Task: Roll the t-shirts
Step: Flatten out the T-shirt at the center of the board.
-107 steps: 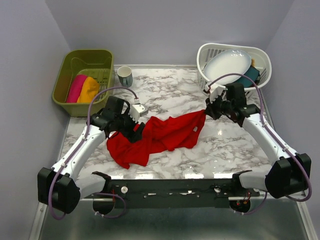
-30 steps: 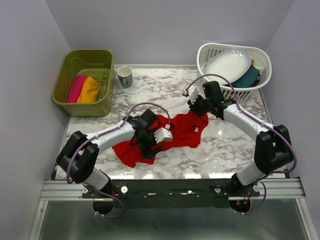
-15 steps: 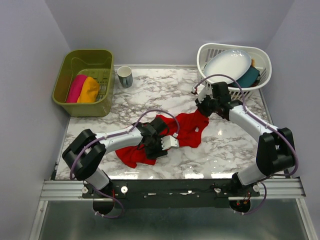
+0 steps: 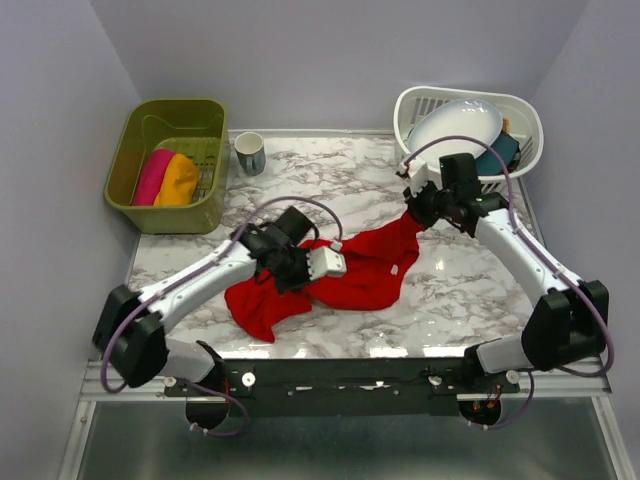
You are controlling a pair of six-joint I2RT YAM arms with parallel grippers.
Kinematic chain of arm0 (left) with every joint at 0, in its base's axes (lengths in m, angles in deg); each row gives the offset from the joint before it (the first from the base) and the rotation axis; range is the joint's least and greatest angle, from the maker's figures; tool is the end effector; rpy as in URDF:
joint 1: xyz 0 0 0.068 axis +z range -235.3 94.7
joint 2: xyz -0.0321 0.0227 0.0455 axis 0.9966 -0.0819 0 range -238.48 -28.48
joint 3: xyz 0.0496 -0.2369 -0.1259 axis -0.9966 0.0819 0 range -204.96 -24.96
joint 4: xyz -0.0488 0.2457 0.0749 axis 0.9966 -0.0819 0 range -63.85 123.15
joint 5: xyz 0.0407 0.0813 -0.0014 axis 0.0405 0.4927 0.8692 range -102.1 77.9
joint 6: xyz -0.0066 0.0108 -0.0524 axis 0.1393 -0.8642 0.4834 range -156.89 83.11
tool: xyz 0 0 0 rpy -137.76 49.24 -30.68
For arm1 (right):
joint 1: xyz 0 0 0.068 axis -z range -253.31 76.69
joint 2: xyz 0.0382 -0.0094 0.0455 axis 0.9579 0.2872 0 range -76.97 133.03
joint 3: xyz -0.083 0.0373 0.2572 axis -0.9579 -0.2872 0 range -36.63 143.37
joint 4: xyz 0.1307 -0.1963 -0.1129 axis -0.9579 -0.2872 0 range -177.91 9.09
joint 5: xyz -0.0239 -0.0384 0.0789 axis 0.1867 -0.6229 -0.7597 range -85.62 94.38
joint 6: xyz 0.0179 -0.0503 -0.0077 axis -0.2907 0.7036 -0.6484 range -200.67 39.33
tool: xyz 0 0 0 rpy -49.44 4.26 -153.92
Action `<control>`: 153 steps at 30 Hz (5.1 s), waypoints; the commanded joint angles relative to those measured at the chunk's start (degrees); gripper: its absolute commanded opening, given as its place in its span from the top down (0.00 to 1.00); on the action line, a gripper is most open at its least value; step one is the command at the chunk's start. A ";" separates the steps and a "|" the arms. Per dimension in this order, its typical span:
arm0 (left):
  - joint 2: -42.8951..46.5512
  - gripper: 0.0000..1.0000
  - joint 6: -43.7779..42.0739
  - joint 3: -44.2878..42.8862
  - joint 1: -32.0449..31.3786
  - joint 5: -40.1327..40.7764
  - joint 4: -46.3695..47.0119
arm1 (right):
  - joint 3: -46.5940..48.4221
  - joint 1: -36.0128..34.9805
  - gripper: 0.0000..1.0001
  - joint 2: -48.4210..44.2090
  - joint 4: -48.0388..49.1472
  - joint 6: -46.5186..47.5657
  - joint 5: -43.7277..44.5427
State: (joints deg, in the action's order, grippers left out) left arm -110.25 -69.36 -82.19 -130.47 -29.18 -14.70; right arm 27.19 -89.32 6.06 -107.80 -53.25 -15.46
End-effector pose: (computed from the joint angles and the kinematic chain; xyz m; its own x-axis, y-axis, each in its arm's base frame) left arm 0.1777 -0.1937 0.2246 -0.1693 0.8982 -0.4056 0.9855 0.1525 -0.0738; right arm 0.2980 0.0981 0.2740 -0.3914 -0.5629 -0.7280 -0.7500 0.6535 -0.1021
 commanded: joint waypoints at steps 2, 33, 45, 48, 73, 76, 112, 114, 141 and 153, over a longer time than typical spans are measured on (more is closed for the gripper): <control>18.82 1.00 -9.79 -7.63 8.60 -6.74 -15.31 | 4.13 1.86 0.99 -12.41 -15.71 -0.35 -1.43; 13.94 0.01 23.35 -18.05 18.71 6.26 16.54 | 2.28 3.79 0.34 -21.06 -9.93 -13.35 1.83; -7.69 0.01 51.42 -40.86 26.26 -11.93 6.52 | 5.63 3.71 0.31 -14.74 -12.83 -7.22 -6.42; -13.55 0.01 64.09 -45.32 31.35 -13.12 6.55 | 1.33 3.71 0.30 -13.51 -10.82 -2.82 -8.29; -17.89 0.01 61.12 -58.44 29.26 -8.32 3.82 | 4.31 3.71 0.31 -7.61 -9.84 -3.78 -16.11; -17.28 0.01 60.86 -58.96 29.26 -8.14 3.56 | 4.22 3.79 0.31 -7.96 -10.11 -3.86 -15.06; 9.45 0.01 28.60 -8.24 34.53 -16.85 7.34 | -11.70 7.74 0.45 -2.44 -13.88 47.19 6.48; 7.70 0.01 26.68 -8.77 34.53 -16.76 6.20 | -9.85 8.97 0.46 0.02 -14.77 51.14 6.21; 2.41 0.01 19.20 -14.49 34.53 -12.71 3.03 | -3.61 9.33 0.99 14.46 -14.41 46.43 0.25; 7.42 0.01 3.32 -8.34 27.07 -11.13 3.92 | 21.79 13.29 0.99 -0.31 -26.81 1.96 -25.42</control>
State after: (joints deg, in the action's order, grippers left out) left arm -104.85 -56.16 -91.19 -99.28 -40.15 -9.42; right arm 45.33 -76.56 12.51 -129.57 -30.91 -28.74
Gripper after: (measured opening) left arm 0.988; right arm 0.011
